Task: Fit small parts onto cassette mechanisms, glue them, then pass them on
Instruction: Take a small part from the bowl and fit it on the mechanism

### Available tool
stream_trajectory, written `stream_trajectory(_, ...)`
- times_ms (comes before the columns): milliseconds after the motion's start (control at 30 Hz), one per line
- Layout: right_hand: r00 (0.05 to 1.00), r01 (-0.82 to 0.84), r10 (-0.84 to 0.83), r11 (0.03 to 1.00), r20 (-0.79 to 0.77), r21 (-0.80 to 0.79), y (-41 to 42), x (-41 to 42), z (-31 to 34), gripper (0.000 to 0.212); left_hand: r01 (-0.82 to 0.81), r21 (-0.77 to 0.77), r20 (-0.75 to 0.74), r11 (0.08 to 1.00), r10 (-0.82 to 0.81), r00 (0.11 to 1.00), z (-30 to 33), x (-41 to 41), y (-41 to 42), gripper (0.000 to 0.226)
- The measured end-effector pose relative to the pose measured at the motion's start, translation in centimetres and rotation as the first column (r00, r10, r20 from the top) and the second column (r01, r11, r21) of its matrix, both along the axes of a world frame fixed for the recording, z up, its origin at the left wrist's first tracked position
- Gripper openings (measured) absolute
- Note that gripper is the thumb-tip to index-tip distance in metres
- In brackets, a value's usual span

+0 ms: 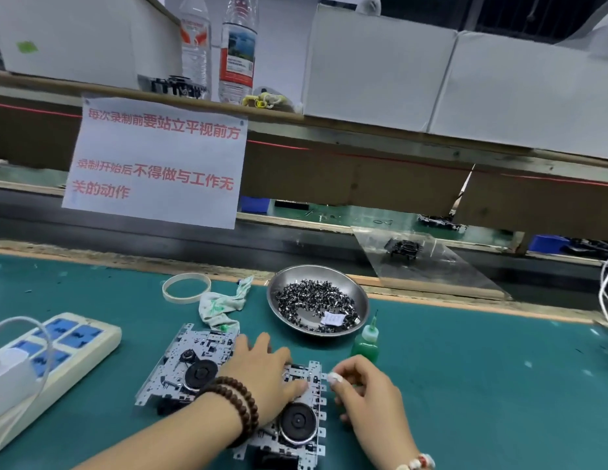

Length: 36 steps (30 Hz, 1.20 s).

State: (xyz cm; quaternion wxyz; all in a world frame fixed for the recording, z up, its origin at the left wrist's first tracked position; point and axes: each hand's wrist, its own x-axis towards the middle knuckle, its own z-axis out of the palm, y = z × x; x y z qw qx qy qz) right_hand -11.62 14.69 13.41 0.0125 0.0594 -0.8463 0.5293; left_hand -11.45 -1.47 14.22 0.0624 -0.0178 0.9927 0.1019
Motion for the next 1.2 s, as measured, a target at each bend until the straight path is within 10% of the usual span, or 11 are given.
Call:
stream_trajectory(733,0.997,-0.074,0.078,0.970,0.009,-0.233,-0.8,-2.0,-1.0,0.017,0.018,0.477,-0.217,0.879,0.098,0.971,-1.8,-0.7,0.3,0.028)
stream_trajectory(1200,0.992,-0.054,0.059,0.998,-0.112,0.044,-1.4,-2.0,-1.3,0.024,-0.040,0.614,-0.235,0.788,0.231,0.944,-2.2,-0.2,0.8,0.026)
